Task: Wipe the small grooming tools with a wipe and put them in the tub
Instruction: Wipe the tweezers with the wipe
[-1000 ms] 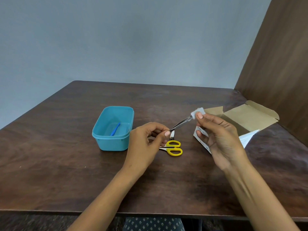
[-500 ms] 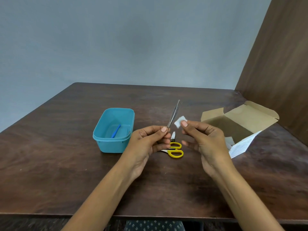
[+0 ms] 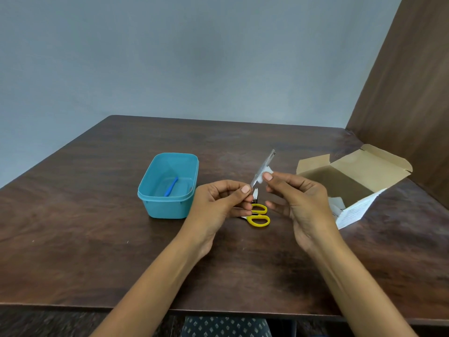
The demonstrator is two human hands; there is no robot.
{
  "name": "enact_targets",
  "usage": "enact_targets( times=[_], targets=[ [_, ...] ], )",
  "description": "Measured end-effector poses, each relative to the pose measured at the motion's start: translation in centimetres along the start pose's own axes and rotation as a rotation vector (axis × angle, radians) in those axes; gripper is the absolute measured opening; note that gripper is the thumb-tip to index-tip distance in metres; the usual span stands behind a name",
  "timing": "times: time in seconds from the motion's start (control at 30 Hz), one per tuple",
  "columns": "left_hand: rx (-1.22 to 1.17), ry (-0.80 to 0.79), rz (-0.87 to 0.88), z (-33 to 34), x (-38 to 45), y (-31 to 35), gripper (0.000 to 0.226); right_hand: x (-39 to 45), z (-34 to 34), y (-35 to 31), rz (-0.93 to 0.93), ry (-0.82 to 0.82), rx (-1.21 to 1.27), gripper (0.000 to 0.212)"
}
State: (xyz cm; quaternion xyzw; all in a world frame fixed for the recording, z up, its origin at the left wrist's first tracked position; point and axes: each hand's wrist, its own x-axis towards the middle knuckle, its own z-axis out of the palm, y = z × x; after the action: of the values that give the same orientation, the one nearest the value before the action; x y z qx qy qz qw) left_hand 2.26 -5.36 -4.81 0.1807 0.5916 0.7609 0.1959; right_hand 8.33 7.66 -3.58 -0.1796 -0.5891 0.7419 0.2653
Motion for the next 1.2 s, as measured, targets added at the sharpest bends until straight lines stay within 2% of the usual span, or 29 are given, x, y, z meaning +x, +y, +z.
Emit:
enact_targets(
  times=[0.2,0.4,0.53,0.67,0.83,1.07,1.2],
  targets=[
    [0.101,0.0,0.109,0.0,0.1,-0.3,0.007,0.0,0.2,0.0,-0.009,-0.02,-0.022,0.002],
    [0.254,-0.039,0.226,0.0,0.3,-0.9,0.008,0.6,-0.8,-0.5,-0.039,-0.038,-0.052,0.012],
    [0.391,-0.016,0.328,-0.1,0.5,-1.2,0.009,0.4,-1.0,0.1,-0.001,-0.14,-0.124,0.014],
    [0.401,-0.031,0.347,-0.2,0.6,-1.3,0.01,0.4,-1.4,0.1,0.02,-0.207,-0.108,0.012],
    [0.291,-0.089,0.243,-0.1,0.4,-1.2,0.014,0.9,-1.9,-0.6,-0.037,-0.198,-0.05,0.01],
    [0.173,-0.104,0.089,0.0,0.4,-0.9,0.016,0.8,-1.9,0.3,0.001,-0.278,-0.092,0.013],
    [-0.028,-0.175,-0.138,0.0,0.3,-0.3,0.016,1.2,-2.1,-0.4,0.002,-0.261,-0.021,0.013]
  ],
)
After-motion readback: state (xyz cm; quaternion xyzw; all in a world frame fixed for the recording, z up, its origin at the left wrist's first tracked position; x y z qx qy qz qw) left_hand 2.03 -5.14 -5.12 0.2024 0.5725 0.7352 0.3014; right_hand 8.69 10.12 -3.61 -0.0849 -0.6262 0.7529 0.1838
